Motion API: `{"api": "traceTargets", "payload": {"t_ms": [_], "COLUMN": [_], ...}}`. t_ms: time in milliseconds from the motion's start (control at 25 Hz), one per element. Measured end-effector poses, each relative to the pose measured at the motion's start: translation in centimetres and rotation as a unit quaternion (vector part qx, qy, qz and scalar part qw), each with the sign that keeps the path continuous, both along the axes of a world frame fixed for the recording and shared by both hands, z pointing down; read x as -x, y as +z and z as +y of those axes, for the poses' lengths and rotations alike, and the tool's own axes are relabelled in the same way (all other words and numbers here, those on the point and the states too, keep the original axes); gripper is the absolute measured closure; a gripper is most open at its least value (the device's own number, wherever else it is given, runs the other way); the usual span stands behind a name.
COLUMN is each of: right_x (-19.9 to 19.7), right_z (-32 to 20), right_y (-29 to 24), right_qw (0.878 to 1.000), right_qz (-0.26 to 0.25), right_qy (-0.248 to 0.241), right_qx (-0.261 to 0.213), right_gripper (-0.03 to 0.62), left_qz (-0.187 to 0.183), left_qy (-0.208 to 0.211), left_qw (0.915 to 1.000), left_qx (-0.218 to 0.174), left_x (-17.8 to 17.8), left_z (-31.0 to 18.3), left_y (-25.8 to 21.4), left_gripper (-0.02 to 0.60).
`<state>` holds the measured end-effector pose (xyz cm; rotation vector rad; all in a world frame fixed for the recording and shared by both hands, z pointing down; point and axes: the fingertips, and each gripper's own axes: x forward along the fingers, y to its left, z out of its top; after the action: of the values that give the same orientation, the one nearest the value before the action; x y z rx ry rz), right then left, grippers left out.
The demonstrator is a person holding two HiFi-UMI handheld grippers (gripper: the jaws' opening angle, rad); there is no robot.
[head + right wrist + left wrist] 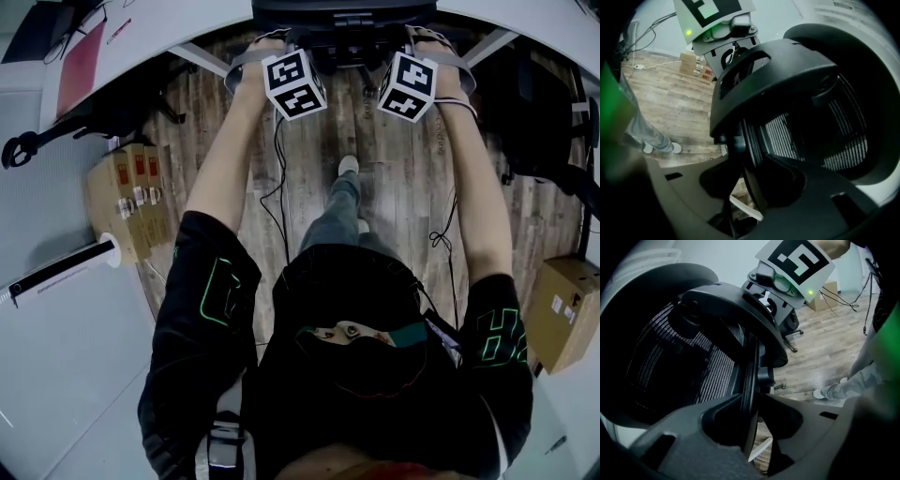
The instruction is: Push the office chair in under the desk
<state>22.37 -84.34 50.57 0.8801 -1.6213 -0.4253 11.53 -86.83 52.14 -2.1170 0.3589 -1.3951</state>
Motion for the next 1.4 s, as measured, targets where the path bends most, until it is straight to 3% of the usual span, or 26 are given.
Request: {"api": "traceTargets", "payload": {"t_ms": [720,1000,1120,1280,1400], "right_x": [0.8,1.5,1.7,2.1,2.0], "right_z": [-3.4,-2.7,-2.6,-2.4,-2.2], "right_y": [-0.2,0.2,0.0,0.2,-0.2], "right_qw": [1.0,1.0,1.0,0.999,0.998], "right_qz": [-0.001,0.004,-0.002,-0.021,-0.047], "right_qy": [0.014,0.029,0.027,0.026,0.047], "right_qx": [-0.006,-0.008,-0.009,0.004,0.014], "right_gripper": [0.431,0.432,0.431,0.433,0.433], "left_qz": [-0.012,-0.012,0.011,0.095,0.109], "left_qy": [0.015,0.021,0.02,0.002,-0.009], "left_qw": [0.9998,0.9994,0.9995,0.9945,0.9927], "left_qx": [0.006,-0.027,-0.022,0.043,0.052], "left_x": [1.0,1.6,1.5,1.2,1.3], "left_z": [-4.1,-3.7,-3.6,-2.9,-2.8], "left_y": [0.2,0.5,0.4,-0.6,-0.9], "left_gripper": [0.449,0.445,0.439,0.397,0.393]}}
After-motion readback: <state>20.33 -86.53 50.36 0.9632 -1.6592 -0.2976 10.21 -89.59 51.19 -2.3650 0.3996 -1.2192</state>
